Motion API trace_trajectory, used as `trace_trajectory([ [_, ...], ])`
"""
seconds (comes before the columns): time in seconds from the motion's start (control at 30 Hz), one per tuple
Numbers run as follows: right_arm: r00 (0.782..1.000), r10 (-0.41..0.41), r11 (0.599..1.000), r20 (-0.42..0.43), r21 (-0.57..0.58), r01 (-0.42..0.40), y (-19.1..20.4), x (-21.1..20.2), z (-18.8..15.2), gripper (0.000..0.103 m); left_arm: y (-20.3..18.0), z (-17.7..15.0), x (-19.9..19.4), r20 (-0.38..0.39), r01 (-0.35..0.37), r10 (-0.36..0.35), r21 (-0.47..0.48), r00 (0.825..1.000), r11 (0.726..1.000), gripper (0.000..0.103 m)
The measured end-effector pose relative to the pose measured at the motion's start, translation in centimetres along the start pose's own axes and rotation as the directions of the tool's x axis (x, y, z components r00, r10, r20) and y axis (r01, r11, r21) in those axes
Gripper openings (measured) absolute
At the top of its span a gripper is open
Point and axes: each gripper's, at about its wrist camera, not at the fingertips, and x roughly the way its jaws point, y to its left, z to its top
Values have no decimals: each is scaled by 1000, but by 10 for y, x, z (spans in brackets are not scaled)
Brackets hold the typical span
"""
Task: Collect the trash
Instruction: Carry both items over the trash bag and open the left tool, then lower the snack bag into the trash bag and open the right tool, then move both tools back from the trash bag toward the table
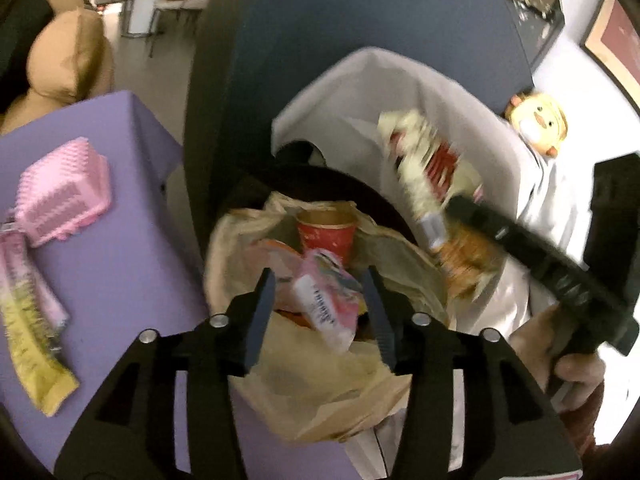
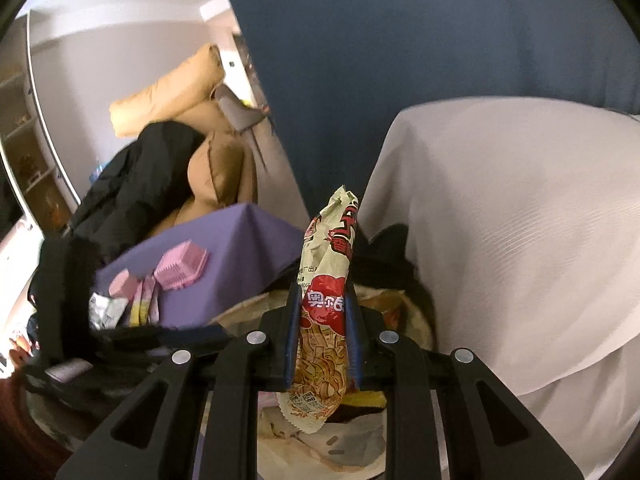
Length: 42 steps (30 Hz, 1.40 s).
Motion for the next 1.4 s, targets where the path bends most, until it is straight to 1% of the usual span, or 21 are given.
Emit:
trace_trajectory([
  [0.1, 998, 22, 1000, -67, -17, -23, 9, 23, -8, 20, 7, -3, -19, 44, -27, 27, 5, 999, 1000, 50],
  [0.13, 993, 38, 999, -113, -24, -41, 12, 35, -13, 20, 9, -4, -25, 54, -31, 31, 6, 998, 1000, 51],
  [0.2, 983, 55, 998, -175, -26, -60, 16, 52, -21, 20, 14, -7, -36, 73, -36, 36, 2, 997, 999, 53],
  [0.27, 972, 41, 998, -233, -32, -49, 17, 69, -31, 20, 18, -10, -46, 85, -42, 42, -4, 996, 999, 55],
  [0.37, 964, 7, 999, -267, -35, -17, 12, 80, -37, 20, 28, -14, -61, 97, -59, 61, -19, 993, 998, 57],
  [0.47, 958, 14, 1000, -287, 0, -14, 2, 83, -37, 20, 38, -18, -72, 105, -68, 73, -47, 992, 997, 57],
  [0.57, 954, -25, 1000, -300, -8, 24, -4, 85, -36, 20, 49, -24, -82, 115, -69, 78, -80, 990, 994, 58],
  [0.73, 947, -83, 997, -309, -22, 81, -9, 90, -37, 20, 64, -33, -91, 110, -82, 95, -117, 989, 990, 58],
  [0.8, 948, -90, 996, -305, -17, 89, -7, 90, -37, 21, 70, -36, -96, 109, -86, 101, -126, 989, 988, 58],
  [0.87, 948, -84, 996, -308, 12, 92, -9, 88, -36, 21, 76, -39, -103, 116, -91, 108, -137, 987, 986, 58],
  [0.9, 949, -75, 996, -306, 23, 86, -9, 86, -36, 22, 78, -40, -105, 121, -93, 110, -141, 987, 986, 58],
  [0.97, 954, -63, 996, -293, 36, 77, -10, 79, -34, 30, 82, -43, -113, 134, -100, 120, -147, 984, 984, 60],
  [1.1, 961, -81, 996, -264, 25, 91, -5, 63, -28, 30, 93, -50, -127, 158, -134, 159, -156, 975, 979, 61],
  [1.2, 970, -99, 995, -221, 8, 103, 2, 46, -23, 31, 102, -56, -137, 170, -164, 192, -167, 967, 972, 61],
  [1.23, 974, -100, 995, -202, 5, 103, 6, 39, -21, 33, 106, -58, -141, 176, -175, 204, -171, 963, 970, 61],
  [1.27, 978, -93, 995, -188, 7, 96, 9, 33, -19, 36, 109, -59, -144, 181, -181, 212, -174, 960, 968, 61],
  [1.33, 985, -70, 997, -160, 13, 73, 16, 22, -17, 39, 117, -64, -155, 197, -199, 235, -188, 952, 962, 61],
  [1.4, 991, -41, 999, -131, 9, 43, 30, 12, -15, 40, 125, -68, -166, 212, -215, 256, -200, 943, 956, 61],
])
